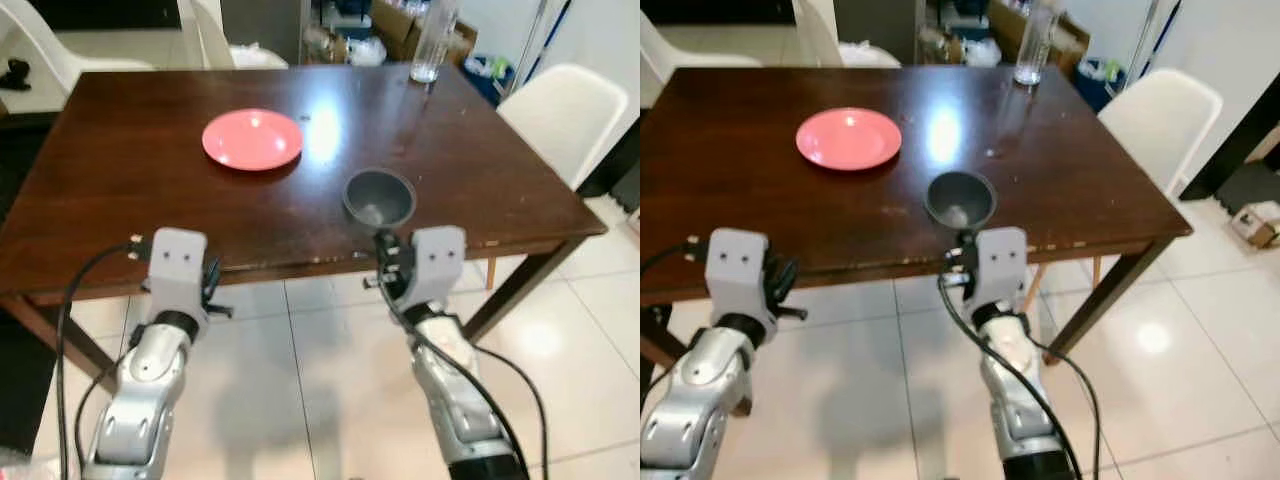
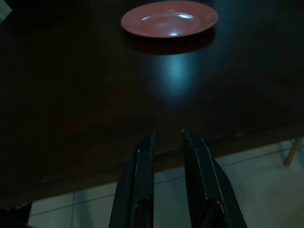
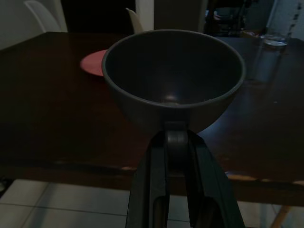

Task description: Setting the table

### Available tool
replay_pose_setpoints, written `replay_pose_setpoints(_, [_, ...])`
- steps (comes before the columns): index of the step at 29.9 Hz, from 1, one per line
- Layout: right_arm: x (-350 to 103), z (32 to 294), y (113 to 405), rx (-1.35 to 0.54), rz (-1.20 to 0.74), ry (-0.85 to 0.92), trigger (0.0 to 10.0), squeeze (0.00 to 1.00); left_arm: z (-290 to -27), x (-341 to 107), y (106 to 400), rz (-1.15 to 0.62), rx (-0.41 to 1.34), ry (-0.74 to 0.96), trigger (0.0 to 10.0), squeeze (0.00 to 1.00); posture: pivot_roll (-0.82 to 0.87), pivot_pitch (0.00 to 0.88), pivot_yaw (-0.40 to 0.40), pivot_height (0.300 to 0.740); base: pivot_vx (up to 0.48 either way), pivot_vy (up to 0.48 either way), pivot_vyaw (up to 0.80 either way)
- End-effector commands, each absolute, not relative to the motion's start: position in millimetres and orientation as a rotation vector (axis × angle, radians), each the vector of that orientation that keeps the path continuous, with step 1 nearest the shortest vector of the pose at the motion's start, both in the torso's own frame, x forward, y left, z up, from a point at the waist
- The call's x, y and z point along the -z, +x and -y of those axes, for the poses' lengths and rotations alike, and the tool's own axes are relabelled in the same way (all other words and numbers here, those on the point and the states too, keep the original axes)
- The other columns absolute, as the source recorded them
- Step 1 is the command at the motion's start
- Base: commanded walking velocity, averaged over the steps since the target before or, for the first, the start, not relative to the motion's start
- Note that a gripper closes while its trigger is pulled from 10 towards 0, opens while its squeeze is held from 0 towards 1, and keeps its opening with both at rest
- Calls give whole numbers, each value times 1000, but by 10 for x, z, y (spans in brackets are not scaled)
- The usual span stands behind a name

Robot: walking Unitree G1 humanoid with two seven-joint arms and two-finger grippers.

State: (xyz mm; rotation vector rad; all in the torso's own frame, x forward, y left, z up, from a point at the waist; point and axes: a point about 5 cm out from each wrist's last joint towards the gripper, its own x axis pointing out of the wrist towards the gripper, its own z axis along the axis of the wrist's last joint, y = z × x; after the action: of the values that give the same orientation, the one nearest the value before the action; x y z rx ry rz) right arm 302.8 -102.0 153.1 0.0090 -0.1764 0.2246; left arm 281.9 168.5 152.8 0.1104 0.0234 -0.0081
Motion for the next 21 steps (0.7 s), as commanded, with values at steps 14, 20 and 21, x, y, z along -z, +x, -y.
replay_pose_setpoints(14, [-1525,1087,3051,-195,163,21,10000,0,-1629,-1477,2818,-51,34,103,10000,0,16,64,31,740,0,0,-800])
replay_pose_setpoints(20, [-1524,1091,3052,-195,160,21,10000,0,-1657,-1430,2818,-68,20,100,10000,0,15,66,30,740,0,0,-800])
replay_pose_setpoints(21, [-1524,1091,3052,-195,159,22,10000,0,-1662,-1421,2816,-72,17,101,10000,0,15,66,30,740,0,0,-800])
